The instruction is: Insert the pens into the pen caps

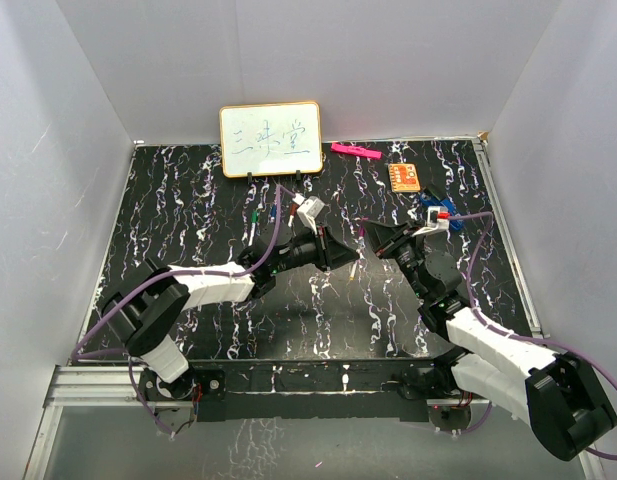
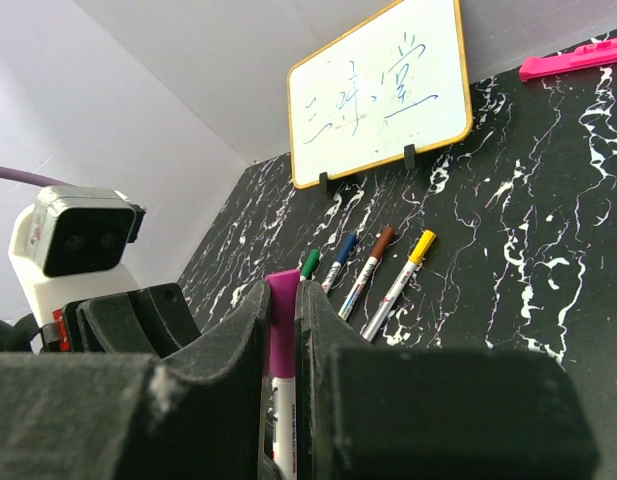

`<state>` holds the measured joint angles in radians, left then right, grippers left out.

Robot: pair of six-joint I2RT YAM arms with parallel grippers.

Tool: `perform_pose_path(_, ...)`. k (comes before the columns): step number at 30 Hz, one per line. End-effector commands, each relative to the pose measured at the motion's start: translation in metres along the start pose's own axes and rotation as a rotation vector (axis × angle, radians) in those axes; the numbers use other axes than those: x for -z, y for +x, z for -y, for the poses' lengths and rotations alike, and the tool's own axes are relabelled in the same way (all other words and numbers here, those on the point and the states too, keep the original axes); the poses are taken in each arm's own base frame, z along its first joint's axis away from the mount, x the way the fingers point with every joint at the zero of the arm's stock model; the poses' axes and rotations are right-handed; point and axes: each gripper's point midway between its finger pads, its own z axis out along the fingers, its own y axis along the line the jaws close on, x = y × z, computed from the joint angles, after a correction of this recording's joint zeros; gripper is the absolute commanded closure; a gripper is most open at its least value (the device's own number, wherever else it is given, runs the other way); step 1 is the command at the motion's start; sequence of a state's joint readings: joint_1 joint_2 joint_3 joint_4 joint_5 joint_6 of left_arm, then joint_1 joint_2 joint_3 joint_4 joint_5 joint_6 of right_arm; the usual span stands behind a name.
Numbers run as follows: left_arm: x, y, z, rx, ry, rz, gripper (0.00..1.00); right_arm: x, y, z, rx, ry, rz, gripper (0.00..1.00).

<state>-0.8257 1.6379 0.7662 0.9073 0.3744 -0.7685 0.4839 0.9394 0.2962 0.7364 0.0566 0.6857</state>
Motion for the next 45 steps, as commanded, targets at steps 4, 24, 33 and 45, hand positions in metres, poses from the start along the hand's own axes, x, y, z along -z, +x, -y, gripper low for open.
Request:
perform_pose_path(4, -0.007, -0.069, 0.021, 0.053, 0.128, 0.193, 1.00, 0.003, 0.017, -0.009, 0.024, -0.065, -0.076, 1.00)
perform_pose_path(24, 0.009, -0.154, 0.004, -0.085, -0.012, 0.406, 1.00, 0.004, 0.089, -0.008, 0.144, 0.010, -0.324, 1.00)
perform_pose_path(33, 0.027, -0.160, -0.009, -0.131, -0.102, 0.431, 1.00, 0.000, 0.085, -0.003, 0.164, 0.072, -0.299, 1.00)
perform_pose_path(45, 0.029, -0.110, -0.065, -0.121, -0.340, 0.193, 1.00, -0.026, 0.018, -0.013, 0.233, 0.173, -0.093, 1.00)
